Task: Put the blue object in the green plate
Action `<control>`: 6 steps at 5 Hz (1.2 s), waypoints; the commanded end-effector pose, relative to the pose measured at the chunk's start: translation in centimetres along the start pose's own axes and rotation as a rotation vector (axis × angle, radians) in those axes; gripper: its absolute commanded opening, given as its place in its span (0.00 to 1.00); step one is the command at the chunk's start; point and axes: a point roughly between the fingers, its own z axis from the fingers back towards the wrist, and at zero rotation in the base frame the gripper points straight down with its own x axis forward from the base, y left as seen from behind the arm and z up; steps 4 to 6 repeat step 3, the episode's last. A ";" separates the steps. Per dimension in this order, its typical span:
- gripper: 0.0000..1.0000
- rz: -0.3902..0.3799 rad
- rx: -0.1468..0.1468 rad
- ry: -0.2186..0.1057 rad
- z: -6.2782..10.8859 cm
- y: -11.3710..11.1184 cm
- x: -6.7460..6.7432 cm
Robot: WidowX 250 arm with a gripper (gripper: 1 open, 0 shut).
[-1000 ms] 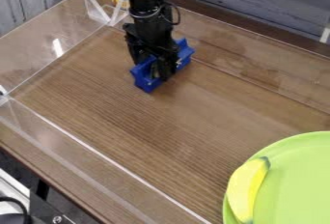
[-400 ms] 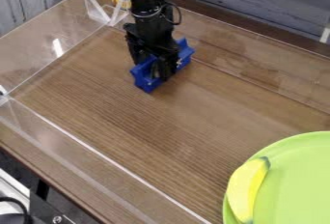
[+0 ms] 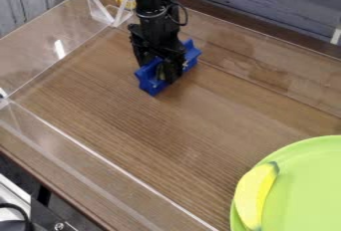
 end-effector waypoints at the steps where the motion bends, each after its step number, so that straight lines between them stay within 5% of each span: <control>1: 0.00 -0.035 -0.005 0.001 -0.2 -1.2 0.5; 6: 0.00 -0.041 -0.007 0.005 -0.2 -1.4 0.7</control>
